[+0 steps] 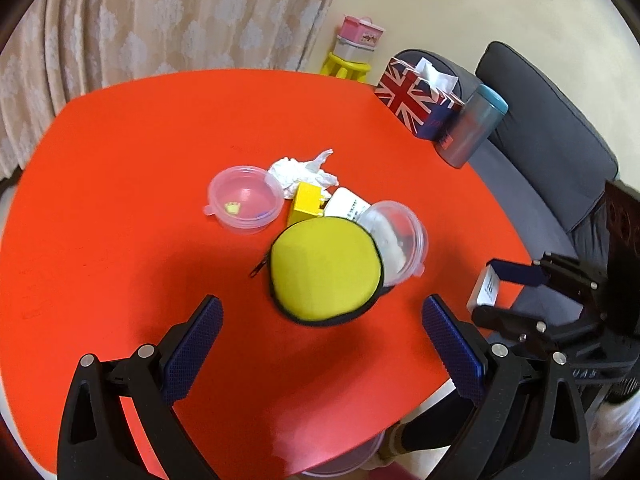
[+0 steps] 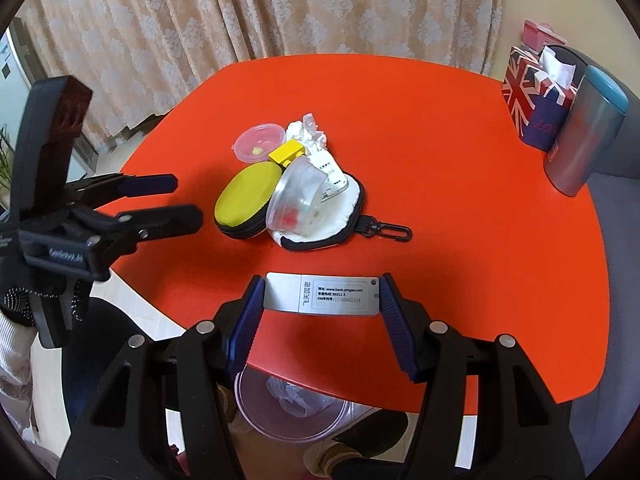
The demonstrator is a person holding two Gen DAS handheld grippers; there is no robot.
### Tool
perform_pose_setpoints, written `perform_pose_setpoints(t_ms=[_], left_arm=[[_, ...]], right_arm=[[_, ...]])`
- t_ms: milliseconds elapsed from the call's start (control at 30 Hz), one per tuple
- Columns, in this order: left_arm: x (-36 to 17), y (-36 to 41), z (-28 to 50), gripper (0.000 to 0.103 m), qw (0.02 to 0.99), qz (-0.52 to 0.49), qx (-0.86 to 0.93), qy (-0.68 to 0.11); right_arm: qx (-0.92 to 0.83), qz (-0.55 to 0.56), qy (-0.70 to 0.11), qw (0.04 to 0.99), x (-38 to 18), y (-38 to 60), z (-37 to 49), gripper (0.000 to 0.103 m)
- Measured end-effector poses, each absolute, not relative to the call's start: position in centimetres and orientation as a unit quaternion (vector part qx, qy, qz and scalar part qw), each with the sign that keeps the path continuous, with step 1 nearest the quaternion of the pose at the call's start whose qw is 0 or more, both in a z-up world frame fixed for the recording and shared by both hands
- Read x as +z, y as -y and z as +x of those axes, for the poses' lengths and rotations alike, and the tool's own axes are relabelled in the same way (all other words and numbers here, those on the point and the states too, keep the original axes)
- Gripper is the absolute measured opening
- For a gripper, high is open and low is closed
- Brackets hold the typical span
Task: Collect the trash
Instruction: 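Grasp the yellow zippered case with the left gripper while the right holds the card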
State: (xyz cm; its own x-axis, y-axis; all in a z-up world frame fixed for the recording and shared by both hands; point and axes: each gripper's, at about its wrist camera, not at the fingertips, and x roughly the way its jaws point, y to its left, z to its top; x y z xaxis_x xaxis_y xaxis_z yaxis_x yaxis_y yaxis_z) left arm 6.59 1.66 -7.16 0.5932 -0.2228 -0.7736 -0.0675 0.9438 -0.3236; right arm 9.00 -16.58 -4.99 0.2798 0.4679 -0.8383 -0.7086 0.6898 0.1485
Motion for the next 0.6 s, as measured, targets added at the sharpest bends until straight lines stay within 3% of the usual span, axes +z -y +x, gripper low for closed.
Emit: perform_pose_setpoints(t_ms=[600], left_arm=[[-10.2,-1.8,10.9,0.096,0.847,-0.217,-0.044,-0.483]], right_arm=[[0.370,-0.116,-0.475,0.790,-5.7,17.2,9.9,0.058]])
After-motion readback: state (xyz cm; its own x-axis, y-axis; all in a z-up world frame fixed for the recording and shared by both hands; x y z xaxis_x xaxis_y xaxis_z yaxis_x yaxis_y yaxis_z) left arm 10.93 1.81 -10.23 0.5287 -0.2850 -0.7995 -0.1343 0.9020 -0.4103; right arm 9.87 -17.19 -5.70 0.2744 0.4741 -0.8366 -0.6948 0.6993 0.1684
